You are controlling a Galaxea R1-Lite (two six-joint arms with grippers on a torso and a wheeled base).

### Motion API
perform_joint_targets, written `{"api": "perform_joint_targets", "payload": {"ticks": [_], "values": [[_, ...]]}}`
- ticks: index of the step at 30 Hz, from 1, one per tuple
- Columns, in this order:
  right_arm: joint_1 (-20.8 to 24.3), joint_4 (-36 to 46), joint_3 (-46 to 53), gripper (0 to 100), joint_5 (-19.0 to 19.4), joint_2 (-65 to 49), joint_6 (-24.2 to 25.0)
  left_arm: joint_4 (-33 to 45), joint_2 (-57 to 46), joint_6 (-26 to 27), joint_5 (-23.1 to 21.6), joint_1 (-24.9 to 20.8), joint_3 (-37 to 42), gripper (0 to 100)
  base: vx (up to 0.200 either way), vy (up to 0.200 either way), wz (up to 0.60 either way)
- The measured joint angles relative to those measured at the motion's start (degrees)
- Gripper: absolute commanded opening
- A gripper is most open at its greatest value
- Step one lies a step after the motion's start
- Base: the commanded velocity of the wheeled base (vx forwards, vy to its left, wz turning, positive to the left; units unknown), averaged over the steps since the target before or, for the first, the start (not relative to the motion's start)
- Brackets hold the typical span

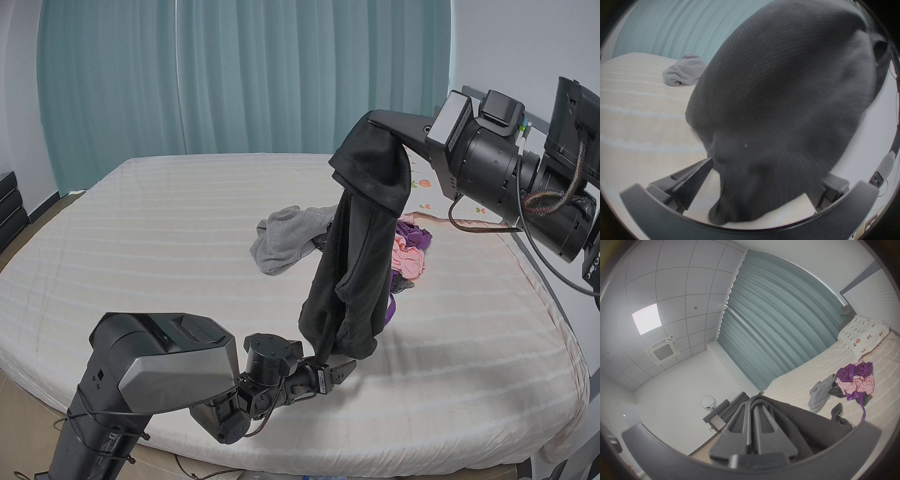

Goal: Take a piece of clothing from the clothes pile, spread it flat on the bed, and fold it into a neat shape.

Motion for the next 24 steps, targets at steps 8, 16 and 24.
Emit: {"api": "perform_joint_targets", "payload": {"ticks": [8, 16, 24], "values": [[-1.21, -0.05, 0.04, 0, 0.18, 0.13, -0.02, 0.66, 1.38, -1.05, 3.36, 0.85, -2.07, 0, 0.0, 0.0, 0.0], [-3.78, -0.02, 1.11, 0, 0.71, 0.82, 0.01, 4.13, -1.9, -1.07, 4.0, 3.39, 2.54, 0, 0.0, 0.0, 0.0], [-7.28, -0.33, 2.02, 0, 1.23, 3.88, 0.23, 15.38, -14.67, -3.95, 3.85, 8.02, 6.45, 0, 0.0, 0.0, 0.0]]}}
